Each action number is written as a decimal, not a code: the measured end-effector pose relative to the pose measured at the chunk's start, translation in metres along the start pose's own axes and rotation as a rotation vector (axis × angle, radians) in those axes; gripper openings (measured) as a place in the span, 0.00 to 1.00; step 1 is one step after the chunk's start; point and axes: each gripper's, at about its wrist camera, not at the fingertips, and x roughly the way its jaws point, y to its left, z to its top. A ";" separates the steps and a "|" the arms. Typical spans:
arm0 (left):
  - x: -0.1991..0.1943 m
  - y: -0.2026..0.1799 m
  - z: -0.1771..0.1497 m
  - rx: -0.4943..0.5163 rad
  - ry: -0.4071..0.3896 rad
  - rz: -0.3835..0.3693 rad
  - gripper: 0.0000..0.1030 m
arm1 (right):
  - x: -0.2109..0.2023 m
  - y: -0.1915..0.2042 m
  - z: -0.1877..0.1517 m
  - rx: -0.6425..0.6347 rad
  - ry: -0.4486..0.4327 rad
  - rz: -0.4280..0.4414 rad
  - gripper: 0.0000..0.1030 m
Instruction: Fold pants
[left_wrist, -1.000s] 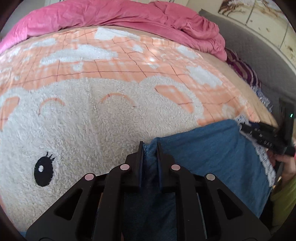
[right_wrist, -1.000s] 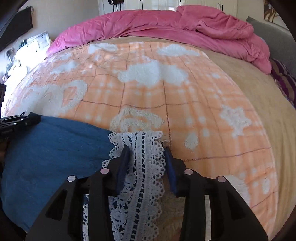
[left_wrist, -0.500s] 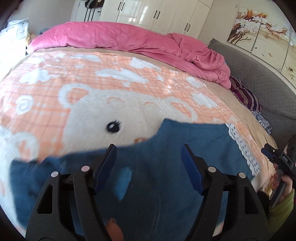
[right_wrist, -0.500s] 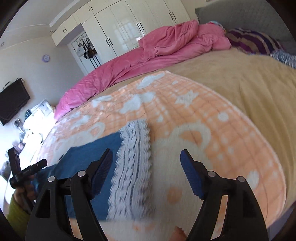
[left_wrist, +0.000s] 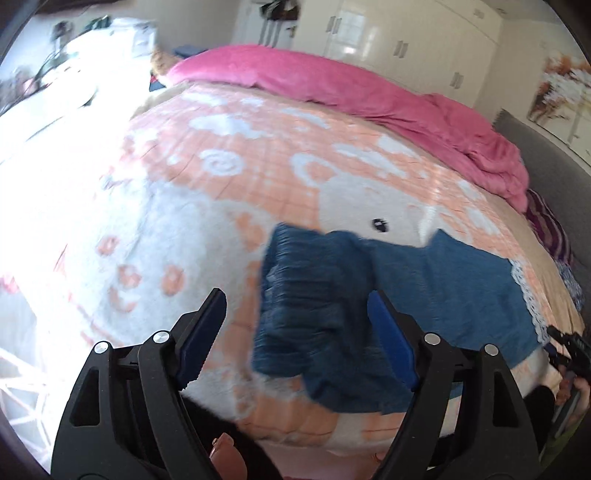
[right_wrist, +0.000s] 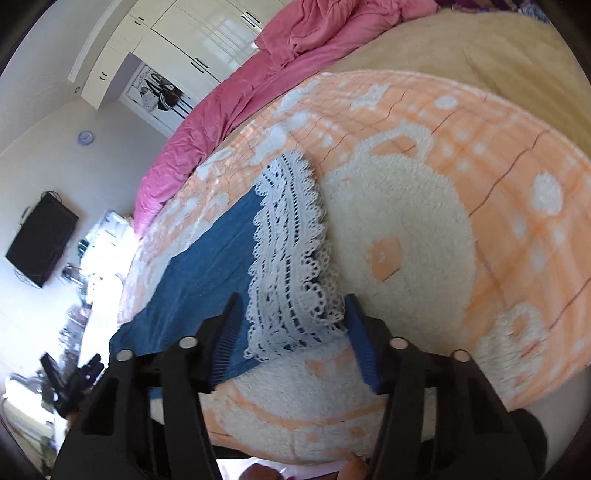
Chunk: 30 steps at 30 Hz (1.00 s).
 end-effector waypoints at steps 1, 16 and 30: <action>0.003 0.005 -0.001 -0.028 0.017 -0.009 0.71 | 0.000 0.000 -0.001 0.009 -0.002 0.004 0.49; 0.019 0.001 -0.008 -0.008 0.065 -0.034 0.19 | -0.025 0.011 0.004 -0.087 -0.054 -0.022 0.21; 0.014 0.013 -0.018 -0.018 0.085 0.001 0.60 | -0.017 0.002 -0.011 -0.106 -0.003 -0.174 0.33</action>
